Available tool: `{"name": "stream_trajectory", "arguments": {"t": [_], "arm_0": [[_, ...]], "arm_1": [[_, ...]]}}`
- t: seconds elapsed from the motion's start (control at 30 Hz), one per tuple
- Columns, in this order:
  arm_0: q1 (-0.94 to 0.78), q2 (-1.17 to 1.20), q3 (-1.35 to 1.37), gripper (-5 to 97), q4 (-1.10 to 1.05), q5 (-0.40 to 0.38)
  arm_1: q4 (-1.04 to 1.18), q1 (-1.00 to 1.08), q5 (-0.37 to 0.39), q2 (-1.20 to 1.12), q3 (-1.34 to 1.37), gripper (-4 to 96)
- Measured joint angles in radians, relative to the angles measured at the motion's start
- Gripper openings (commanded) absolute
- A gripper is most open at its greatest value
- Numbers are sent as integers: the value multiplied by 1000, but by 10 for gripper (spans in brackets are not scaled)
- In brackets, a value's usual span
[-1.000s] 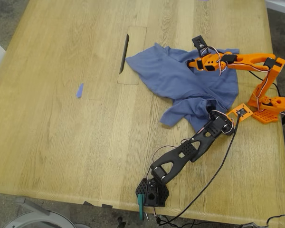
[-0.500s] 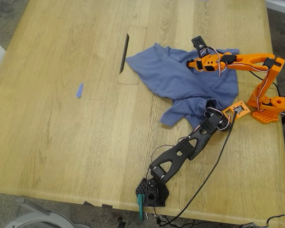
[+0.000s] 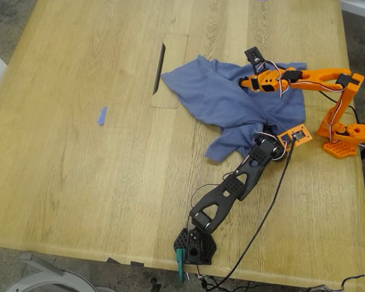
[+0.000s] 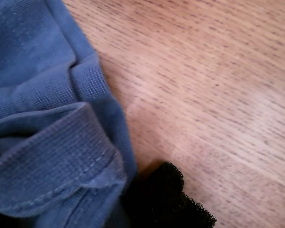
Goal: Fold a T-shirt
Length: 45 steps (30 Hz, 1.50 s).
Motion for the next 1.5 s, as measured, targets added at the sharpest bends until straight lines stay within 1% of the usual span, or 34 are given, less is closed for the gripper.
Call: {"name": "stream_trajectory", "arguments": {"t": [0.07, 0.2, 0.3, 0.43, 0.57, 0.7, 0.8, 0.93, 1.2, 1.5], "arm_0": [[-14, -6, 0, 346, -9, 23], [-41, -21, 0, 261, -48, 57], [-63, -32, 0, 119, -94, 74], [-110, -43, 0, 1, -147, 97], [-127, -43, 0, 0, -153, 112], [-127, -43, 0, 0, -153, 112], [-133, -25, 0, 0, -138, 97], [-150, 57, 0, 0, -71, 75], [-225, 160, 0, 0, 95, 69], [-319, 272, 2, 0, 190, 60]], "arm_1": [[0, 0, 0, 0, -5, -2], [0, -2, 0, 0, -9, -2], [3, -2, 0, 0, -14, -2], [3, -2, 0, 0, -15, -2], [9, -2, 0, 0, -17, -2], [31, -2, 0, 0, -17, -2], [46, -3, 0, 23, -15, -2], [49, -14, 0, 89, 31, -2], [87, -29, 0, 276, 158, -2], [163, -23, 0, 422, 170, -2]]}}
